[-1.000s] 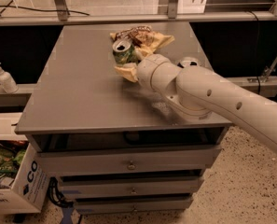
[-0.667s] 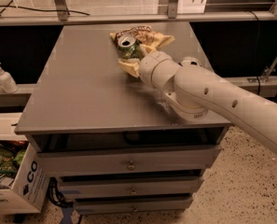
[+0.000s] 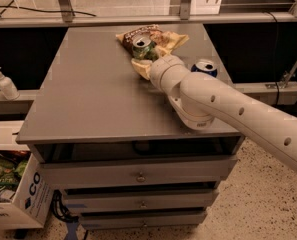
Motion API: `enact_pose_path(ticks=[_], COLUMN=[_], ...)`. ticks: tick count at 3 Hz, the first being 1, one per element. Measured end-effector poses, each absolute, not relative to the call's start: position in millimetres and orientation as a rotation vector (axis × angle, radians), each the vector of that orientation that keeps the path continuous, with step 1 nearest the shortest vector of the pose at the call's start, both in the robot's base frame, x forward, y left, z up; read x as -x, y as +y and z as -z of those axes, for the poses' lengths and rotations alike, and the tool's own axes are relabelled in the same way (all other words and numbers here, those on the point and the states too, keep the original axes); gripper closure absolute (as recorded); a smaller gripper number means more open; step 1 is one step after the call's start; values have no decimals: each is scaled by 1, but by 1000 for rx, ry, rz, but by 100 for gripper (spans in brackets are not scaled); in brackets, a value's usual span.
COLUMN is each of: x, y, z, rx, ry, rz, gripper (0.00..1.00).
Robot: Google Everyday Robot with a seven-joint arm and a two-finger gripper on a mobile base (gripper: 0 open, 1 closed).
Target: Move green can near brown chip bag
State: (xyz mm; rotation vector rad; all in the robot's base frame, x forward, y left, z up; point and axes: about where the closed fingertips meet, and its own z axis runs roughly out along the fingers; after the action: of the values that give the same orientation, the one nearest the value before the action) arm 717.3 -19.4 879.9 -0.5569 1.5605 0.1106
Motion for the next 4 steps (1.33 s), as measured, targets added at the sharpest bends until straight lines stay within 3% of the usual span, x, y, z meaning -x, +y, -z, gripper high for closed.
enact_pose_path(ticks=[1,2,4], x=[-725,-728,-729], y=[-22,-24,-28], z=[-874,-873,-873], rx=[502,465,430], ry=[1579,1590,1609], rz=[-107,-109,-99], gripper=[100,82,36])
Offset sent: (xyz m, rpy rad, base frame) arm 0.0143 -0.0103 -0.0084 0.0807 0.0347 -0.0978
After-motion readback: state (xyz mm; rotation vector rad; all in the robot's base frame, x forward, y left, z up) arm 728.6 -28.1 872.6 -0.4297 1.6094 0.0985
